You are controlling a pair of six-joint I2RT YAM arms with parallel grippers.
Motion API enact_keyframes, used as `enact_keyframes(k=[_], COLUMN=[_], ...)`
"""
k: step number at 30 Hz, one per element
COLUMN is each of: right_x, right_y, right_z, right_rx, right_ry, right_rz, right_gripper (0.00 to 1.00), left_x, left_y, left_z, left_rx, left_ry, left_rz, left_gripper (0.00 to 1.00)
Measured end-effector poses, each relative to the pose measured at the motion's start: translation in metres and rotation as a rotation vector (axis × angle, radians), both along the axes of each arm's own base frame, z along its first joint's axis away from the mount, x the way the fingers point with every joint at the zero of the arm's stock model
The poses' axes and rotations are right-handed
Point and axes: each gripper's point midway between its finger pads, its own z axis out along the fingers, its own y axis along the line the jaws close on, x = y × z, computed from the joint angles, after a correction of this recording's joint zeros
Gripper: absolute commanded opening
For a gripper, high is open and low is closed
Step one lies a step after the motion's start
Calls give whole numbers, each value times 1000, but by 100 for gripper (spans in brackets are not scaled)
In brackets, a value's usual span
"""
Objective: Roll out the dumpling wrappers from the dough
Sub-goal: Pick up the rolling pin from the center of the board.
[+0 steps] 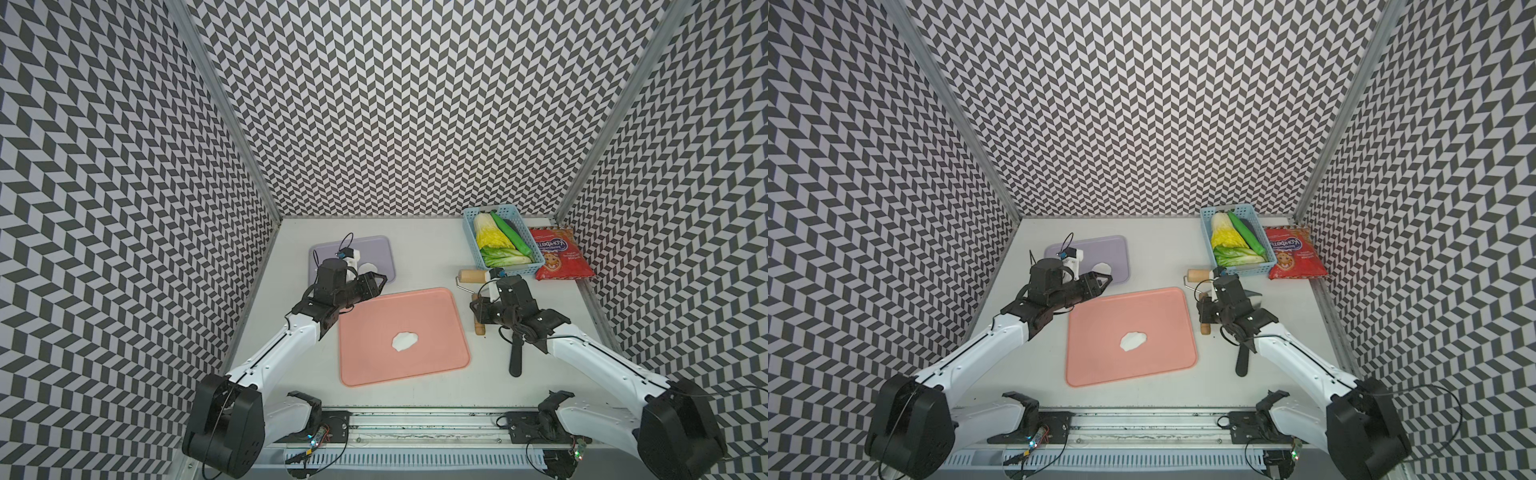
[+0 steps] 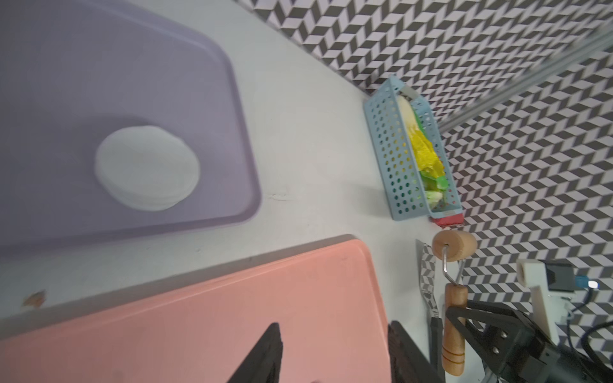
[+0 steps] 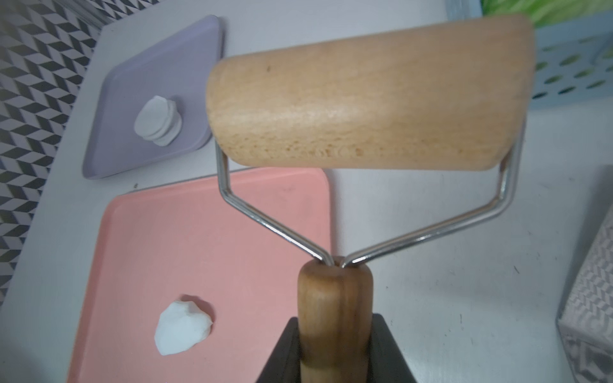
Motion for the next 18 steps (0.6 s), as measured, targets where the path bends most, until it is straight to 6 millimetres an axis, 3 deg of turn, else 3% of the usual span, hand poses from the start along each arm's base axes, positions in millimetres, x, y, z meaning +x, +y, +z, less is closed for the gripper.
enact_keyframes(k=[3,10,14,18], right_x=[-3,-10,-12,-16], right_y=[23,70,84,89], right_z=[15,61,78,80], right_rx=[26,117,160,171], right_ry=[-39,-140,-174,-173], right_rz=[70,188,216,227], right_gripper=[0,0,0,0], left_x=[-2,-11,-12,-18], left_y=[-28,-93,-112,-125], left_z=[22,63,62,54], left_rx=[-42,-102,-105,-98], left_ry=[-66,-179,-180,-167], left_rz=[-85,-249,-285,-308], left_gripper=[59,56,53,48])
